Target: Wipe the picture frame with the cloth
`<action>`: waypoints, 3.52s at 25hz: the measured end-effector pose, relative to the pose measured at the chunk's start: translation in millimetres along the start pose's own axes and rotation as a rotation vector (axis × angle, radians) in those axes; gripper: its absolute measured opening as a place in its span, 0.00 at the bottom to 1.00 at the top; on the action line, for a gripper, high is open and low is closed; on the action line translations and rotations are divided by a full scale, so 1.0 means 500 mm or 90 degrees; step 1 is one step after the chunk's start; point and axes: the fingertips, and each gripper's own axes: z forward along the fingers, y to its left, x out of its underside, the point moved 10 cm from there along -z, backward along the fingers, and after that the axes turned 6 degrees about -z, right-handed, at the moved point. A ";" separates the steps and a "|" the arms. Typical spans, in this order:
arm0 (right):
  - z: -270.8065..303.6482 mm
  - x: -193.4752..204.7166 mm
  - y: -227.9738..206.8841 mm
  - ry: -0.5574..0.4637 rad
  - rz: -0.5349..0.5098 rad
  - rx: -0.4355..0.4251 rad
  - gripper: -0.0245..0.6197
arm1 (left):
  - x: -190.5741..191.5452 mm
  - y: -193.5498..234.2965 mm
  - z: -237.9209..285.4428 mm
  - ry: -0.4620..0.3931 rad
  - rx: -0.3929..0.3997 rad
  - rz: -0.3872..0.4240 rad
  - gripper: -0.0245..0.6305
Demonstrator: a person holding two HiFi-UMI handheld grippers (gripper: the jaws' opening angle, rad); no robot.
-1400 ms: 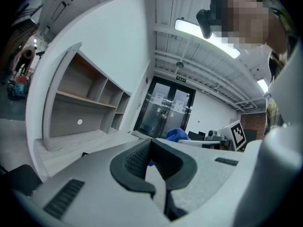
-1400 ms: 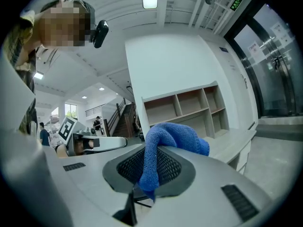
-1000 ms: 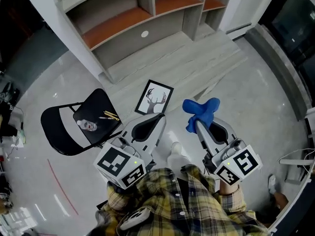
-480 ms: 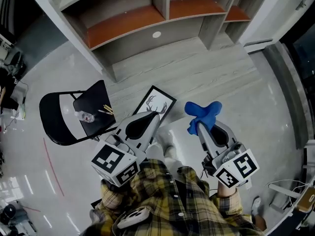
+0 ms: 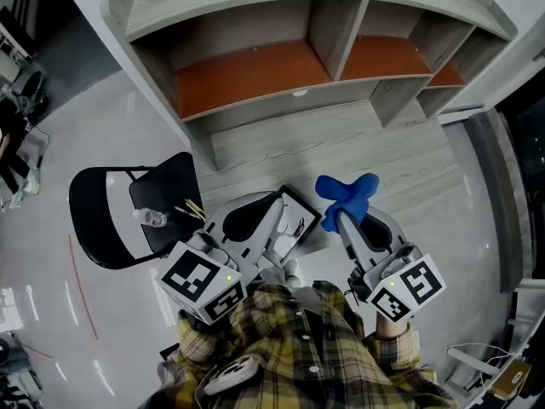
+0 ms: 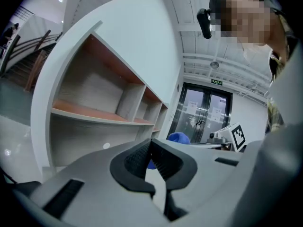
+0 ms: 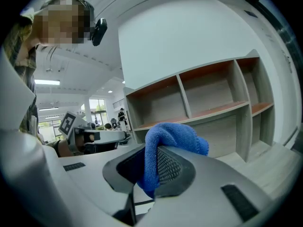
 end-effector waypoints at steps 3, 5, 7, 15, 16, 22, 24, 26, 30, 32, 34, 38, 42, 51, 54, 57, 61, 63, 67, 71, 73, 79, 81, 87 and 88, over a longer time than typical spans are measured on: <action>0.065 -0.017 -0.011 0.011 -0.005 -0.018 0.12 | -0.019 0.046 0.005 -0.005 -0.011 -0.008 0.05; 0.101 -0.018 -0.014 0.024 -0.005 -0.033 0.12 | -0.023 0.073 0.001 -0.008 -0.022 -0.016 0.05; 0.132 -0.013 -0.015 0.042 -0.003 -0.051 0.12 | -0.019 0.098 -0.010 -0.009 -0.041 -0.029 0.05; 0.223 0.019 -0.044 0.130 -0.025 -0.163 0.12 | 0.074 0.141 -0.063 0.031 -0.181 -0.086 0.05; 0.233 0.026 -0.049 0.139 -0.030 -0.182 0.12 | 0.096 0.144 -0.064 0.050 -0.206 -0.088 0.05; 0.261 0.062 -0.069 0.189 -0.047 -0.274 0.12 | 0.221 0.154 -0.058 0.134 -0.302 -0.142 0.05; 0.267 0.080 -0.072 0.201 -0.044 -0.288 0.12 | 0.260 0.165 -0.055 0.164 -0.321 -0.149 0.05; 0.271 0.099 -0.074 0.212 -0.041 -0.296 0.12 | 0.300 0.181 -0.051 0.188 -0.340 -0.154 0.05; 0.270 0.134 -0.083 0.239 -0.026 -0.313 0.12 | 0.376 0.203 -0.043 0.254 -0.371 -0.168 0.13; 0.268 0.150 -0.088 0.255 -0.020 -0.318 0.12 | 0.409 0.213 -0.037 0.291 -0.379 -0.169 0.20; 0.266 0.166 -0.091 0.271 -0.015 -0.321 0.12 | 0.434 0.225 -0.031 0.313 -0.387 -0.171 0.22; 0.264 0.193 -0.102 0.295 -0.004 -0.320 0.12 | 0.470 0.251 -0.014 0.355 -0.396 -0.161 0.23; 0.265 0.209 -0.117 0.311 -0.001 -0.316 0.12 | 0.490 0.270 0.012 0.402 -0.382 -0.132 0.23; 0.266 0.226 -0.136 0.333 -0.041 -0.308 0.12 | 0.503 0.285 0.036 0.478 -0.358 -0.100 0.22; 0.286 0.216 -0.143 0.324 -0.122 -0.302 0.12 | 0.502 0.291 0.038 0.488 -0.354 -0.106 0.21; 0.327 0.221 -0.138 0.329 -0.290 -0.309 0.12 | 0.503 0.295 0.040 0.489 -0.352 -0.110 0.21; 0.392 0.302 -0.107 0.394 -0.549 -0.363 0.12 | 0.504 0.296 0.040 0.488 -0.353 -0.113 0.21; 0.415 0.359 -0.091 0.434 -0.641 -0.403 0.12 | 0.505 0.298 0.040 0.489 -0.350 -0.118 0.21; 0.439 0.444 -0.070 0.494 -0.699 -0.471 0.12 | 0.504 0.301 0.039 0.488 -0.348 -0.132 0.21; 0.450 0.460 -0.072 0.520 -0.669 -0.481 0.12 | 0.504 0.303 0.040 0.485 -0.344 -0.142 0.21; 0.455 0.456 -0.075 0.546 -0.625 -0.492 0.12 | 0.504 0.304 0.037 0.483 -0.349 -0.148 0.21; 0.430 0.461 -0.078 0.633 -0.584 -0.537 0.12 | 0.505 0.302 0.039 0.491 -0.360 -0.158 0.21; 0.417 0.462 -0.081 0.649 -0.579 -0.546 0.12 | 0.502 0.304 0.039 0.496 -0.358 -0.160 0.21; 0.362 0.469 -0.094 0.677 -0.574 -0.561 0.12 | 0.502 0.305 0.041 0.495 -0.358 -0.167 0.21; 0.351 0.470 -0.096 0.683 -0.573 -0.565 0.12 | 0.500 0.305 0.041 0.495 -0.359 -0.166 0.21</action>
